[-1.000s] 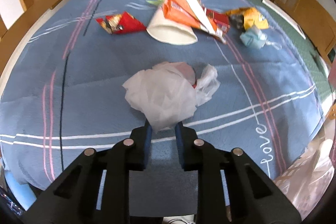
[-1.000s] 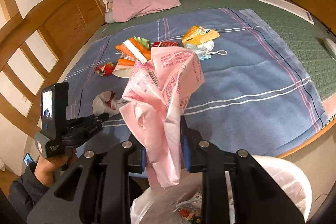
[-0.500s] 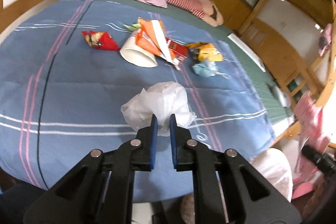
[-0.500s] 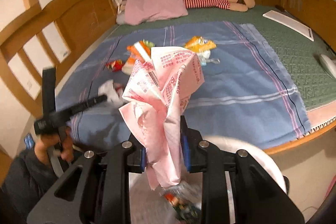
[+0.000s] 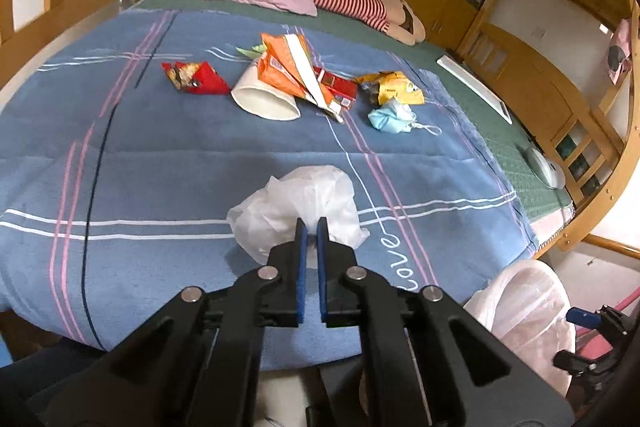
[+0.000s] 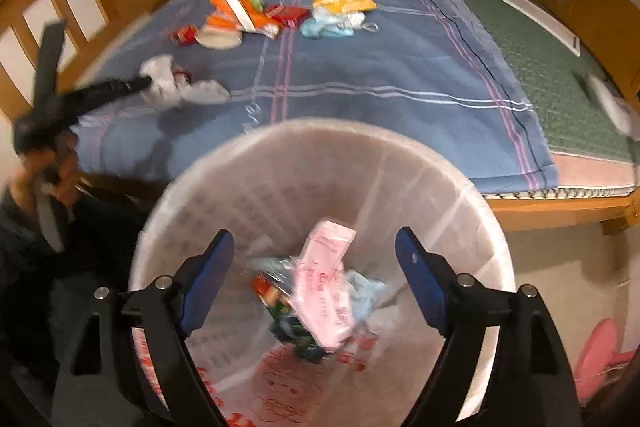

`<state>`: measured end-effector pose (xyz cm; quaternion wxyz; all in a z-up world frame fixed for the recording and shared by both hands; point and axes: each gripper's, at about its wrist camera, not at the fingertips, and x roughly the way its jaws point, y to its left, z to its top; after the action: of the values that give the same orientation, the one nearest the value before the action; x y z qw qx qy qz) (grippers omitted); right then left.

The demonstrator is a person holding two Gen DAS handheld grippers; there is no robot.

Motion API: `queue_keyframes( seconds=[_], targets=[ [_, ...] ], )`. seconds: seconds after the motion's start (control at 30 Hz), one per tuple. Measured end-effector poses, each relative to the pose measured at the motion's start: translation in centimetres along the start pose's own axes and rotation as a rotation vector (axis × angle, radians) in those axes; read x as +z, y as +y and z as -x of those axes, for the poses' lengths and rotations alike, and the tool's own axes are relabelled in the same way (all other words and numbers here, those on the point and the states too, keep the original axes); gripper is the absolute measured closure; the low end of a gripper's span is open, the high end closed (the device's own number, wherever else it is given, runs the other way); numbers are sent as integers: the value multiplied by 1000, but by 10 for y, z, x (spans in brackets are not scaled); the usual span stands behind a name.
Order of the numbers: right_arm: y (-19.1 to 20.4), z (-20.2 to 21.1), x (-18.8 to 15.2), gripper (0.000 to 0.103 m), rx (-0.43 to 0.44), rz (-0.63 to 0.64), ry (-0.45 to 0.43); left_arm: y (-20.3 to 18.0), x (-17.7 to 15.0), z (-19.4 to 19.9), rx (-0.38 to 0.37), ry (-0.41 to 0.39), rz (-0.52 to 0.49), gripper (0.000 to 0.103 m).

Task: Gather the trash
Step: 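Drop the pink wrapper into the wastebasket with the right gripper while the left carries the white bag, then release the white plastic bag into the wastebasket with the left gripper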

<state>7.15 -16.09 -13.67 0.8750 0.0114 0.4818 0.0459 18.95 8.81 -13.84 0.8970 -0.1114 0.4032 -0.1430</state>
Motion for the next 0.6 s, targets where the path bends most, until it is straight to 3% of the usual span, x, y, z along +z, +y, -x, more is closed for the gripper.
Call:
queue_keyframes(
  seconds=[0.2, 0.3, 0.4, 0.47, 0.6],
  targets=[
    [-10, 6, 5, 19, 25, -59, -53, 6, 0, 1, 23, -11, 16, 100],
    [-19, 7, 6, 19, 51, -104, -65, 7, 1, 7, 0, -40, 24, 100],
    [-25, 11, 5, 19, 59, -132, -83, 13, 3, 21, -64, -81, 81, 100],
    [-27, 14, 4, 19, 68, -146, -106, 17, 1, 41, -150, -137, 161, 100],
    [-39, 30, 8, 19, 113, -228, -202, -8, -7, 72, -275, -167, 119, 100]
  ],
)
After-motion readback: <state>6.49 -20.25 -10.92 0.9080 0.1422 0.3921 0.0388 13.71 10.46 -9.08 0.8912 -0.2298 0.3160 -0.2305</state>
